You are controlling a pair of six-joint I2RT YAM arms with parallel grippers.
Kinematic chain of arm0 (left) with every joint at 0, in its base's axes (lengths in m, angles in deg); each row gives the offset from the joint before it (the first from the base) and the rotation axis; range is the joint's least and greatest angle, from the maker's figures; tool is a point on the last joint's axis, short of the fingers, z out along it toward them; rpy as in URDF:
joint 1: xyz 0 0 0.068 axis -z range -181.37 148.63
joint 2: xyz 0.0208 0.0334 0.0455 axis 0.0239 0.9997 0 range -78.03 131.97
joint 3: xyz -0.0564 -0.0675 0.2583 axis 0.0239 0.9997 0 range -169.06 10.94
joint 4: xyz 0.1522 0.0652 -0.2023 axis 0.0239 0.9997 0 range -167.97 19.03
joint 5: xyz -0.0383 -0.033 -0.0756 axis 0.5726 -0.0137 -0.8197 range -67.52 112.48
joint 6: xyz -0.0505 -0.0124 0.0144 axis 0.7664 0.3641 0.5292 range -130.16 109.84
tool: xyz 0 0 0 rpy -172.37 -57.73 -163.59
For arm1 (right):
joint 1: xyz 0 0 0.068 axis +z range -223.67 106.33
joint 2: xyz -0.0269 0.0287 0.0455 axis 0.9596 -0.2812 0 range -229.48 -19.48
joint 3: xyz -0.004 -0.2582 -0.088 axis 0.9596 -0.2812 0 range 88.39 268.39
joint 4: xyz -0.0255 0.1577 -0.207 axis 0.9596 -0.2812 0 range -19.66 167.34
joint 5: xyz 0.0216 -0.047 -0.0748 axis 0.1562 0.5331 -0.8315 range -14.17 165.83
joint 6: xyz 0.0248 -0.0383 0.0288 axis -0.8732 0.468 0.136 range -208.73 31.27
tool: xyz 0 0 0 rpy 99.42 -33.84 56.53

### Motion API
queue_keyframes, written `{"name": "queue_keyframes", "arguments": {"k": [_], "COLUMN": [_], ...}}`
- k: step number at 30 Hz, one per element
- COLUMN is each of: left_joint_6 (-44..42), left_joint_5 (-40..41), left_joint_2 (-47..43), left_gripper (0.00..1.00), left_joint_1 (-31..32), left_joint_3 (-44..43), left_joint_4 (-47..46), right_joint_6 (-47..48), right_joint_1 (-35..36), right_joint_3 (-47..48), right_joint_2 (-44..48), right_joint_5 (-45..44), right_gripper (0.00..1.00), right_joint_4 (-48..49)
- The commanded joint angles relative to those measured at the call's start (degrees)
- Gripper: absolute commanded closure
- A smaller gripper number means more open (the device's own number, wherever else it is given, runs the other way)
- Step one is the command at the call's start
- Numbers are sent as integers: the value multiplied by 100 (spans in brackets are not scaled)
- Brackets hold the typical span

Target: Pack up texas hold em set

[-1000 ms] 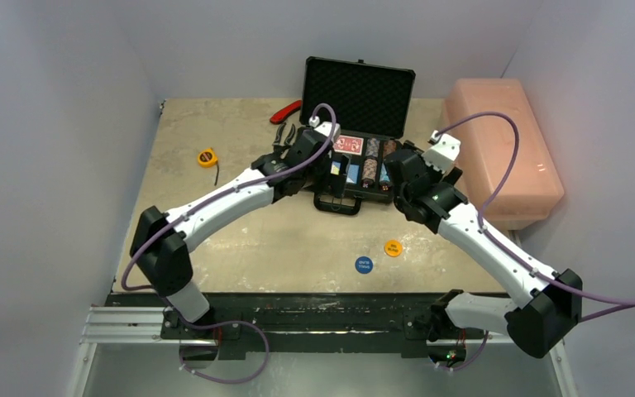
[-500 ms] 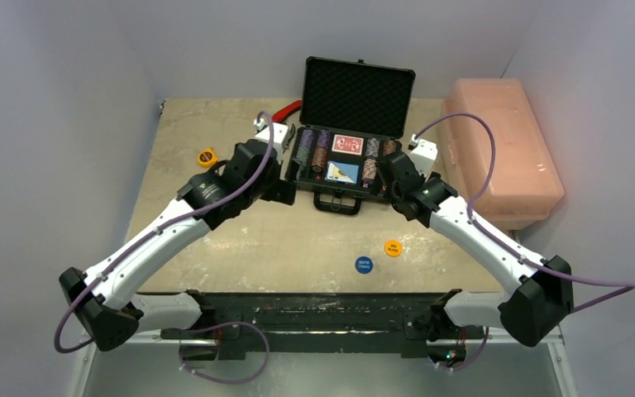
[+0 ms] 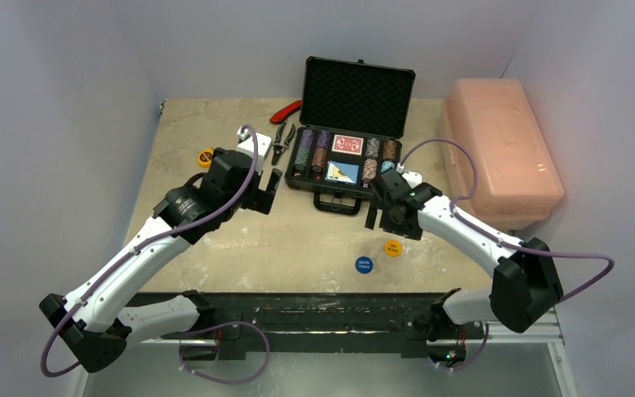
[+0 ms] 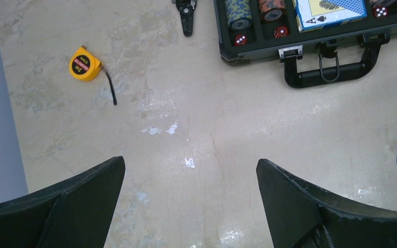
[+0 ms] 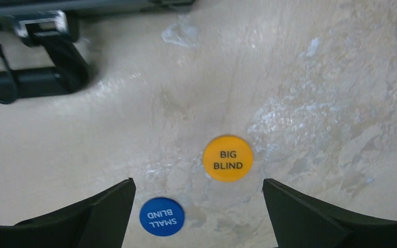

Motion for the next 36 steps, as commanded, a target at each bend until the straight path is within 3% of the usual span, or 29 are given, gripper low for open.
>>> {"name": "queue_keyframes", "arguments": {"k": [1, 10, 36], "left_joint_6": [-228, 31, -108], "left_joint_5": [64, 285, 173], "left_joint_2": [-355, -605, -172], "left_gripper": [0, 0, 4], "left_joint_1": [-38, -50, -48], "left_joint_3": [425, 725, 761], "left_joint_4": [-388, -479, -481], "right_joint_6": [-81, -53, 17], "right_joint_1": [-159, -402, -575], "right_joint_3": [-180, -311, -680], "right_joint_2": [-87, 46, -528], "right_joint_5": [559, 675, 598], "right_gripper": [1, 1, 1], "right_joint_4": [-364, -374, 70]}}
